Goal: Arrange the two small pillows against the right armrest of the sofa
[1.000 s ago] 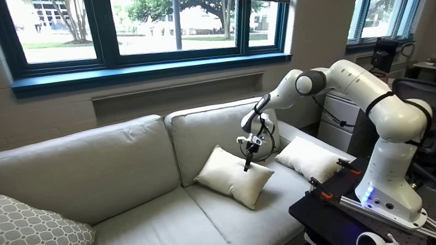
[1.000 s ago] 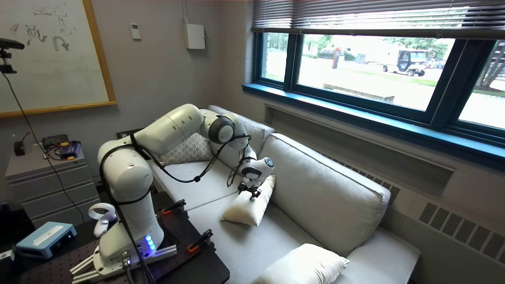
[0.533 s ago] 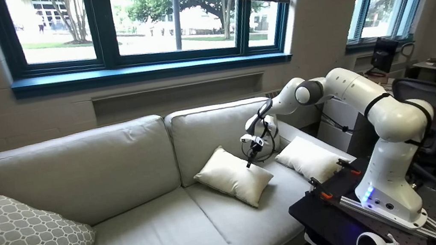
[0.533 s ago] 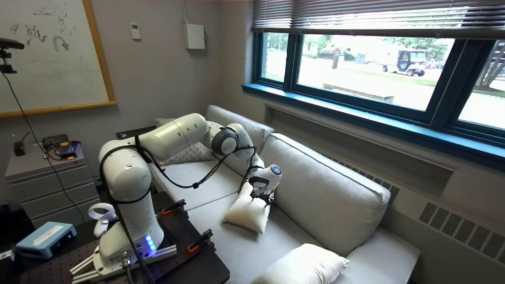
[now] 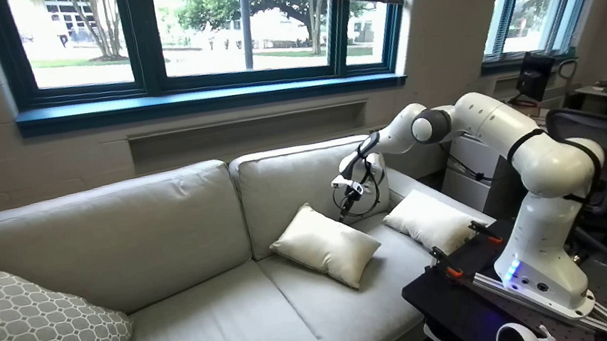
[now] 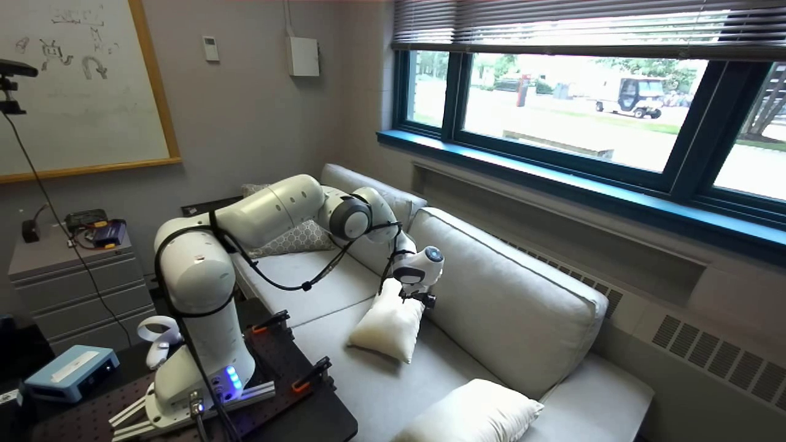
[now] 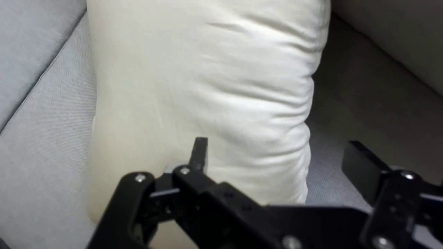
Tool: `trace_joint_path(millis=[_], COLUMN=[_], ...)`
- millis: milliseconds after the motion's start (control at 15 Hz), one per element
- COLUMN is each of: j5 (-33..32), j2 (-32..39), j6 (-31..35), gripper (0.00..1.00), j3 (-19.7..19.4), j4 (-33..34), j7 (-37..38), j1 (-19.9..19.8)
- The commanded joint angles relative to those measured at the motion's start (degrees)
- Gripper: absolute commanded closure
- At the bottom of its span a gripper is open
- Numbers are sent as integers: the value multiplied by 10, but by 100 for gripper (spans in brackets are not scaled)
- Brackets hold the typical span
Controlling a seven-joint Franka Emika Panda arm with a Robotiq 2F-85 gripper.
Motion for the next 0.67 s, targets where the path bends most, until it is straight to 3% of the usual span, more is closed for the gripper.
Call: trace_joint_path(millis=[0, 67, 133, 600], j5=[-28, -36, -31, -54], j2=[52, 64, 26, 83], j6=[-51, -68, -36, -87], gripper=[0, 0, 0, 0], j3=[15, 16, 9, 16], j4=[93, 113, 48, 130], j7=[-9, -12, 3, 2], j1=[-31, -37, -22, -45])
